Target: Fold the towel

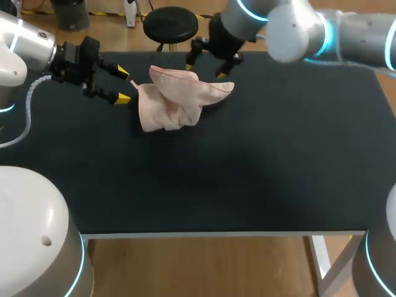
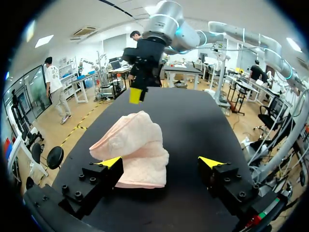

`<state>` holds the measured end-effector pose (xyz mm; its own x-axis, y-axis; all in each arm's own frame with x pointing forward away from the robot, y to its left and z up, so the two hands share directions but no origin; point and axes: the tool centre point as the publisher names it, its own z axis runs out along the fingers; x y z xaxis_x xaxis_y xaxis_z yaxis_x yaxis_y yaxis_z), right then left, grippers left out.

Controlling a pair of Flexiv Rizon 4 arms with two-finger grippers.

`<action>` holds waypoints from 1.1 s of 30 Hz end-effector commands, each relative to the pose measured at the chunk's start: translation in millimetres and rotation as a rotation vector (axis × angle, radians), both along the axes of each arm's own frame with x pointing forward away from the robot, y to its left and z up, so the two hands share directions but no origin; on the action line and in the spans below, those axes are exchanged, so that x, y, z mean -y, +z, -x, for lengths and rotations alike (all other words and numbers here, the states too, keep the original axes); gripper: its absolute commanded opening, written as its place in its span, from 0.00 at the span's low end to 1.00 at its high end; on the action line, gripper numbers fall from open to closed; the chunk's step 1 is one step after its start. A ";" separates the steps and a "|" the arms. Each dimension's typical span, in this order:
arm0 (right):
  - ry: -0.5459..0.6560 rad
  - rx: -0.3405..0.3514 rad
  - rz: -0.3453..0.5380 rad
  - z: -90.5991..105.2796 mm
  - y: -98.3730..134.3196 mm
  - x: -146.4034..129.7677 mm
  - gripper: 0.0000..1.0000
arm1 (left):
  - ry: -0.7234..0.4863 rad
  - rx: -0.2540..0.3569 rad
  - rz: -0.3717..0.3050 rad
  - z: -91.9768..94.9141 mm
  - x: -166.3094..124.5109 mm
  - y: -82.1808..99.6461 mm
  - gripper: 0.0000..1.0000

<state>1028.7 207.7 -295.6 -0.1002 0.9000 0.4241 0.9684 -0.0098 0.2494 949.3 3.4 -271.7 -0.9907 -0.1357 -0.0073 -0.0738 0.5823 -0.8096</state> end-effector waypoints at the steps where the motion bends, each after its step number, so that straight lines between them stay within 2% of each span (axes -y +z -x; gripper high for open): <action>1: -0.328 0.122 -0.161 30.4 -1.8 20.2 1.00 | 0.000 0.002 0.001 0.4 -0.3 -0.4 1.00; 10: -0.376 0.082 -0.144 38.1 -22.0 40.7 1.00 | 0.000 0.002 0.001 0.4 -0.3 -0.4 1.00; 15: -0.401 0.059 -0.135 27.7 -44.0 57.9 1.00 | 0.000 0.002 0.001 0.4 -0.3 -0.4 1.00; 20: -0.437 0.060 -0.144 17.1 -55.2 69.3 1.00 | 0.000 0.002 0.001 0.4 -0.3 -0.4 1.00; 33: -0.535 0.053 -0.284 -10.3 -71.5 75.3 1.00 | 0.000 0.002 0.001 0.4 -0.3 -0.4 1.00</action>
